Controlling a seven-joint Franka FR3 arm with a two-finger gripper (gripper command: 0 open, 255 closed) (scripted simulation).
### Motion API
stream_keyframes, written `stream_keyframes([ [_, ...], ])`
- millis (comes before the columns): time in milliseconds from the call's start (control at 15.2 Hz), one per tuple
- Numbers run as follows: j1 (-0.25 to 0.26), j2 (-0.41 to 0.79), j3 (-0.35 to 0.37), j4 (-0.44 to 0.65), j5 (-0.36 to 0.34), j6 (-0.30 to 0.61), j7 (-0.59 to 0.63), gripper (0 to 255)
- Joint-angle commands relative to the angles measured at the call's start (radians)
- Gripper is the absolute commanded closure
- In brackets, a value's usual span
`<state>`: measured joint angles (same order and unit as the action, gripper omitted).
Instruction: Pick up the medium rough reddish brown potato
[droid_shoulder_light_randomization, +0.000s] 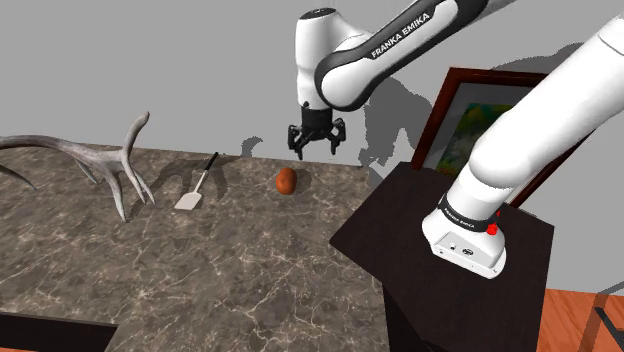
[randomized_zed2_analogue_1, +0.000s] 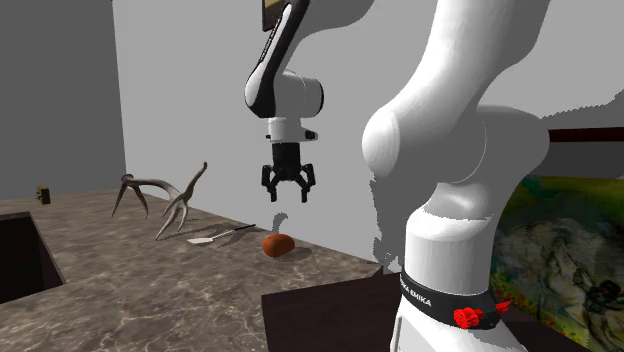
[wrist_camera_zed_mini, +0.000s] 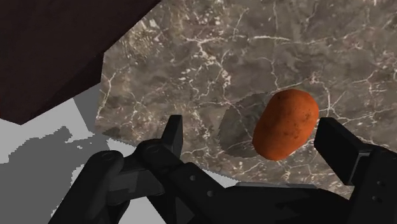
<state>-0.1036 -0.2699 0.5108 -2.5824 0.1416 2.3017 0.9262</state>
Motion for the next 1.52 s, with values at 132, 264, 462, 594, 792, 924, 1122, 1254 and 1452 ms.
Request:
stream_keyframes([
  [132, -0.065, 0.213, 0.087, 0.077, -0.184, 0.123, 0.276, 0],
  [264, -0.075, 0.322, 0.095, 0.128, -0.314, 0.155, 0.430, 0],
  [462, -0.038, 0.478, 0.051, 0.221, -0.500, 0.172, 0.647, 0],
  [594, 0.007, 0.571, 0.002, 0.289, -0.594, 0.171, 0.765, 0],
  [792, 0.033, 0.617, -0.029, 0.309, -0.636, 0.188, 0.808, 0],
  [924, 0.044, 0.643, -0.043, 0.312, -0.661, 0.205, 0.827, 0],
  [1122, 0.060, 0.681, -0.066, 0.319, -0.698, 0.231, 0.856, 0],
  [1254, 0.064, 0.689, -0.071, 0.321, -0.704, 0.236, 0.861, 0],
  [1452, 0.064, 0.689, -0.071, 0.322, -0.704, 0.235, 0.861, 255],
])
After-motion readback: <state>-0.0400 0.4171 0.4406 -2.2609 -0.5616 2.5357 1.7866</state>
